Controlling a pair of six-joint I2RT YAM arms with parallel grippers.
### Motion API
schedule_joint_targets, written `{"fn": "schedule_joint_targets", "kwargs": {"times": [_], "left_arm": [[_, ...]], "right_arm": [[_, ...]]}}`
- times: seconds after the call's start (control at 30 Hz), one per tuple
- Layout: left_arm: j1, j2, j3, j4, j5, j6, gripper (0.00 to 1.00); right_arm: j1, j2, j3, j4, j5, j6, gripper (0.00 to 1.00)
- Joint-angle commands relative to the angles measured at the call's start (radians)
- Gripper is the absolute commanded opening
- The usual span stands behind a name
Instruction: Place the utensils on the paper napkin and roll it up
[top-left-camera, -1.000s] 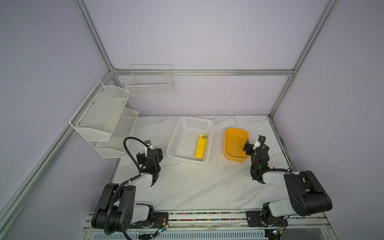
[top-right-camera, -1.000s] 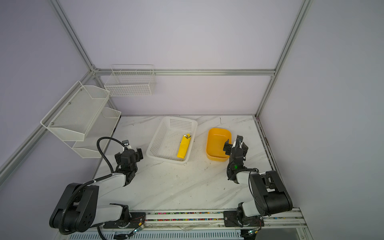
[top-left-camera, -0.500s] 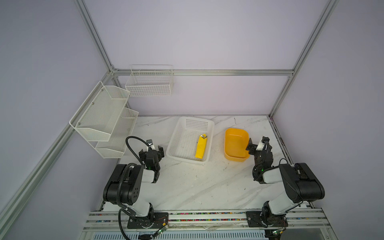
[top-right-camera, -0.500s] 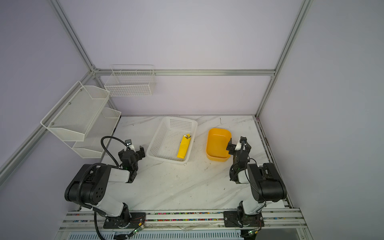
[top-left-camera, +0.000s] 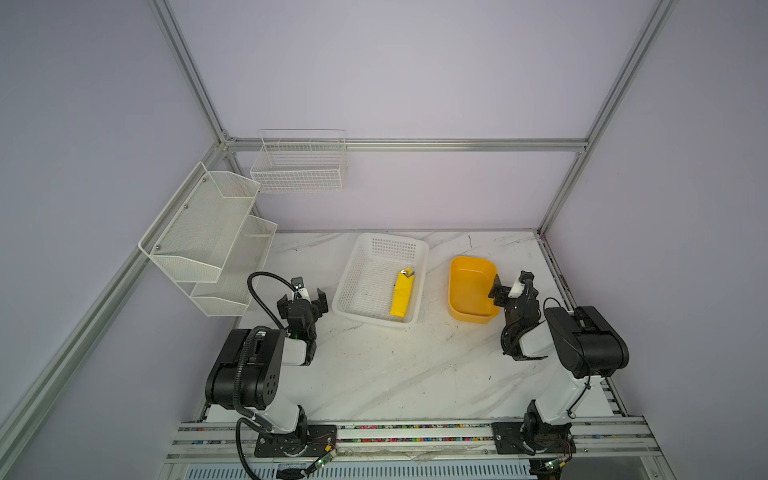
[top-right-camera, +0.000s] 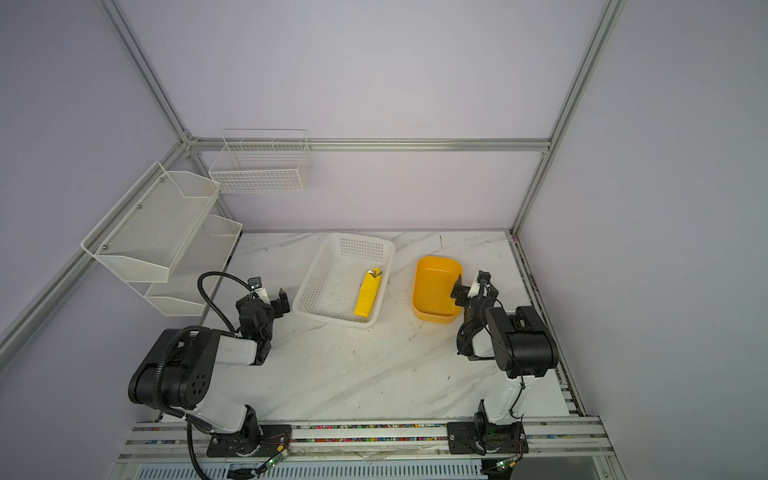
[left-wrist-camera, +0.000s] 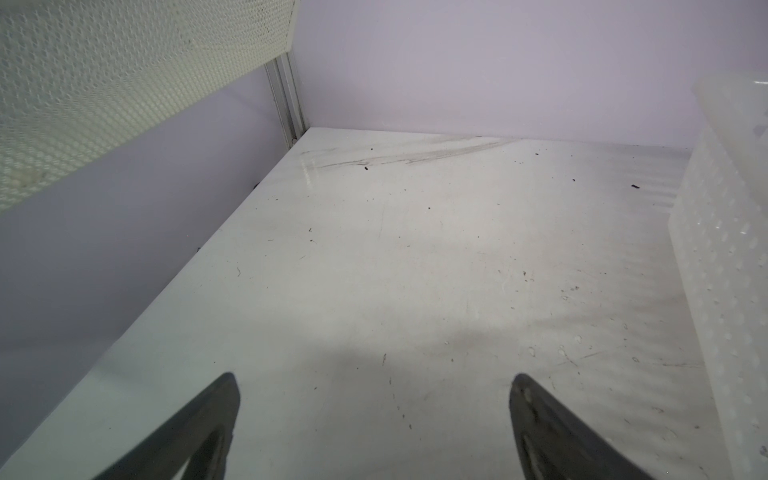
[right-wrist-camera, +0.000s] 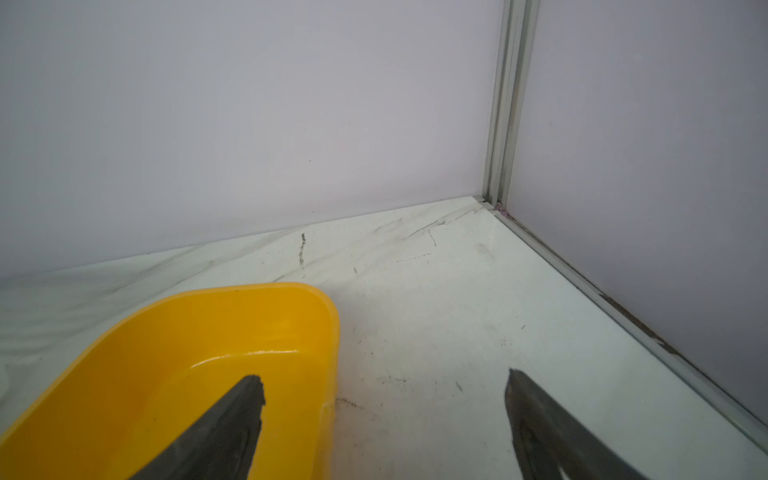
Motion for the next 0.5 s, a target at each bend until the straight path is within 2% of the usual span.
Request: {"fn": "schedule_joint_targets", "kwargs": {"times": [0.0,0.27,0.4,0.47], "left_arm": [[0.005,-0.016,-0.014,0.053,-0.001,0.018,0.99],[0.004,-0.016,-0.014,0.053,0.006,0.016,1.00],[0.005,-0.019,-0.009,0.036,0.137,0.064,1.00],[0.006,-0.016,-0.005,0.034,0.118,0.059,1.00]], "right_arm": [[0.004,-0.007,0.014,0.000,0.052,0.006,0.97],[0.018,-0.004,0.020,-0.007,0.066,-0.004,0.97],[0.024,-0.004,0.022,-0.011,0.076,-0.006,0.97],[0.024,-0.003,0.022,-0.010,0.077,-0.006,0.97]]}}
